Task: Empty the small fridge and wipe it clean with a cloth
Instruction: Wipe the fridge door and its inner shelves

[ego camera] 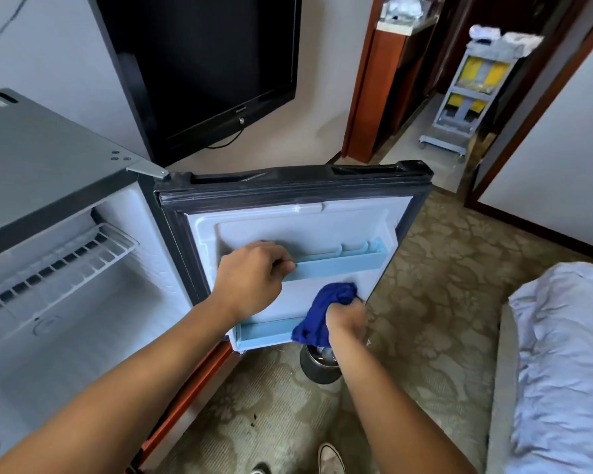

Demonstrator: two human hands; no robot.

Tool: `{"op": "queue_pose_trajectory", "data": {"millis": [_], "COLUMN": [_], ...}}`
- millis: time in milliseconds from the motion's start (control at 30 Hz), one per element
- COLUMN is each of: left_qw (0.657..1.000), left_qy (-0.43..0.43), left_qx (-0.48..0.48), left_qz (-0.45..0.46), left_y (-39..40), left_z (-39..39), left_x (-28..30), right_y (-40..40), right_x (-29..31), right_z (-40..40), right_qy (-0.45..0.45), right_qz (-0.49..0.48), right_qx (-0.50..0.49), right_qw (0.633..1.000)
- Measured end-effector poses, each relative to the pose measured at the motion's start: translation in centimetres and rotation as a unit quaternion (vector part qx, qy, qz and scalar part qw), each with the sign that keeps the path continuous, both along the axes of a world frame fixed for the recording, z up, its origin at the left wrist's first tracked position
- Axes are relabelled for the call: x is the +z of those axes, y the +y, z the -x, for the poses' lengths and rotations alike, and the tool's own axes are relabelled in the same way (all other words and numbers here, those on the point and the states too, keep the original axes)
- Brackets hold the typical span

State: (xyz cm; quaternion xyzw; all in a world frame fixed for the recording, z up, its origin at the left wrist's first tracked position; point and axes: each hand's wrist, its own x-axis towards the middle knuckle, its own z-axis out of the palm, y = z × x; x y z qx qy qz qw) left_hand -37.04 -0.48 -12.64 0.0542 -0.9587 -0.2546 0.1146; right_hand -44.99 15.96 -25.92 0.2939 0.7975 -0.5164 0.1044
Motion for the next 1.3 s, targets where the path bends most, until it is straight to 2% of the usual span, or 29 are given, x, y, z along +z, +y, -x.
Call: {"op": "queue_pose_trajectory", "data": {"millis": [67, 100, 167, 233, 333, 400, 467, 500, 533, 567, 600, 667, 733, 833, 900, 967, 1100, 1233, 1300], "left_qw": [1.000, 1.000, 1.000, 1.000, 1.000, 1.000, 1.000, 1.000, 1.000, 1.000, 0.999, 0.999, 0.999, 0.999, 0.999, 0.999, 0.999, 1.000, 1.000], "left_qy": [0.001, 0.001, 0.003, 0.007, 0.010, 0.014, 0.013, 0.011, 0.009, 0.009, 0.012, 0.019, 0.020, 0.018, 0.020, 0.019, 0.016, 0.004, 0.005], "left_qx": [-0.002, -0.004, -0.007, -0.009, -0.017, -0.022, -0.019, -0.018, -0.021, -0.025, -0.030, -0.032, -0.030, -0.031, -0.033, -0.031, -0.019, -0.013, -0.014], "left_qz": [-0.003, -0.003, -0.002, -0.003, -0.007, -0.006, -0.001, 0.000, -0.001, -0.001, 0.002, 0.008, 0.012, 0.021, 0.019, 0.019, 0.024, 0.027, 0.028], "left_y": [-0.1, -0.2, -0.3, -0.4, -0.5, -0.4, -0.4, -0.4, -0.5, -0.5, -0.4, -0.3, -0.2, -0.1, -0.1, -0.1, -0.2, -0.1, 0.0], "left_z": [-0.1, -0.2, -0.3, -0.3, -0.3, -0.2, 0.3, 0.4, 0.5, 0.5, 0.5, 0.6, 0.8, 0.7, 0.4, 0.1, -0.1, -0.2, -0.3], "left_x": [-0.1, -0.1, -0.1, -0.2, -0.3, -0.3, -0.2, -0.1, -0.1, -0.2, -0.2, -0.2, -0.4, -0.4, -0.4, -0.4, -0.2, 0.1, 0.2], "right_y": [-0.5, -0.7, -0.6, -0.8, -1.8, -2.8, -3.8, -4.5, -5.3, -6.1, -6.6, -7.1, -7.1, -8.4, -8.7, -7.7, -3.9, 1.5, 2.2], "right_x": [1.3, 2.2, 3.1, 3.3, 1.7, -0.7, -3.2, -4.5, -6.2, -7.2, -7.5, -7.2, -7.0, -7.2, -7.4, -7.2, -5.2, -4.3, -3.9], "right_z": [0.5, 0.5, 0.3, -0.3, -0.8, -0.8, -1.6, -2.5, -3.3, -4.1, -4.4, -4.2, -3.8, -5.0, -5.7, -4.9, -2.0, 0.3, -0.1], "right_qy": [-0.012, -0.014, 0.028, 0.120, 0.241, 0.238, 0.162, 0.143, 0.149, 0.165, 0.168, 0.155, 0.170, 0.218, 0.208, 0.192, 0.162, 0.167, 0.166], "right_qz": [0.190, 0.290, 0.382, 0.327, 0.173, 0.045, -0.073, -0.149, -0.230, -0.300, -0.330, -0.349, -0.371, -0.294, -0.242, -0.231, -0.300, -0.436, -0.458], "right_qx": [-0.127, -0.174, -0.207, -0.191, -0.116, -0.018, 0.082, 0.158, 0.239, 0.288, 0.314, 0.336, 0.380, 0.447, 0.478, 0.501, 0.528, 0.438, 0.432], "right_qw": [0.974, 0.941, 0.900, 0.918, 0.948, 0.970, 0.981, 0.966, 0.932, 0.894, 0.874, 0.861, 0.830, 0.816, 0.819, 0.812, 0.778, 0.768, 0.759]}}
